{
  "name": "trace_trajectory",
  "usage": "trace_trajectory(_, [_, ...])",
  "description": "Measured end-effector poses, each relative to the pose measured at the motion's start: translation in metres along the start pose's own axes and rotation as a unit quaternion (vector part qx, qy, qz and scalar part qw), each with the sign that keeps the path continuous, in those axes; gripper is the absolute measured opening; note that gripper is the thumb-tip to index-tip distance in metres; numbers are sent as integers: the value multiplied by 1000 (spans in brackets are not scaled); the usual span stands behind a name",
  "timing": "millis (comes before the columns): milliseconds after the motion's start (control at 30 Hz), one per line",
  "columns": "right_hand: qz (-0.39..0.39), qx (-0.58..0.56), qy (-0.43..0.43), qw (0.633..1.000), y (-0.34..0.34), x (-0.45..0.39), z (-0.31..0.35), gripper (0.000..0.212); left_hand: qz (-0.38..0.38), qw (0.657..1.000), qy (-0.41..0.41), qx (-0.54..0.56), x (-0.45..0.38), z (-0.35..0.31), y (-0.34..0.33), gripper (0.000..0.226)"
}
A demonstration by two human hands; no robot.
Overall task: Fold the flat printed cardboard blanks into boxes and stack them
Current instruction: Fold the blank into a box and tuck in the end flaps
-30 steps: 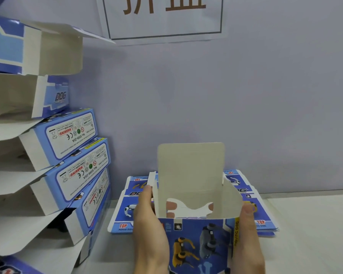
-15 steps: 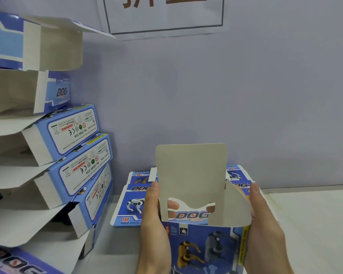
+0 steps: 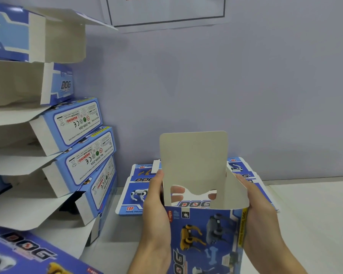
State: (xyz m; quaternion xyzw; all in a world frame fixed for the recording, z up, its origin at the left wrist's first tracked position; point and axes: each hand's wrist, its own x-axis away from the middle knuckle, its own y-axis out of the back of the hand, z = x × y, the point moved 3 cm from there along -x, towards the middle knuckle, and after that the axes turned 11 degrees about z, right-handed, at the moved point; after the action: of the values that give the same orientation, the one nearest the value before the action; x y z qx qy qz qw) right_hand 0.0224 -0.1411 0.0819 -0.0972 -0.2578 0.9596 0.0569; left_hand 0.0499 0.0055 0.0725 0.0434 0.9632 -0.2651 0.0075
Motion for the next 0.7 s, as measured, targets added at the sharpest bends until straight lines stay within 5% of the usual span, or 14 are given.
trace_trajectory(267, [30, 13, -30, 999, 1, 2, 0, 49, 15, 999, 33, -16, 5, -8, 3, 61])
trace_trajectory(367, [6, 30, -27, 999, -3, 2, 0, 33, 33, 998, 57, -22, 6, -10, 4, 52])
trace_trajectory(500, [-18, 49, -33, 998, -5, 0, 1, 48, 37, 995, 74, -53, 5, -9, 4, 53])
trace_trajectory(633, [-21, 45, -38, 998, -7, 1, 3, 23, 35, 995, 73, -66, 5, -11, 4, 47])
trace_trajectory(700, [-23, 48, -48, 997, -3, 3, 3, 29, 30, 995, 72, -65, 5, -10, 5, 43])
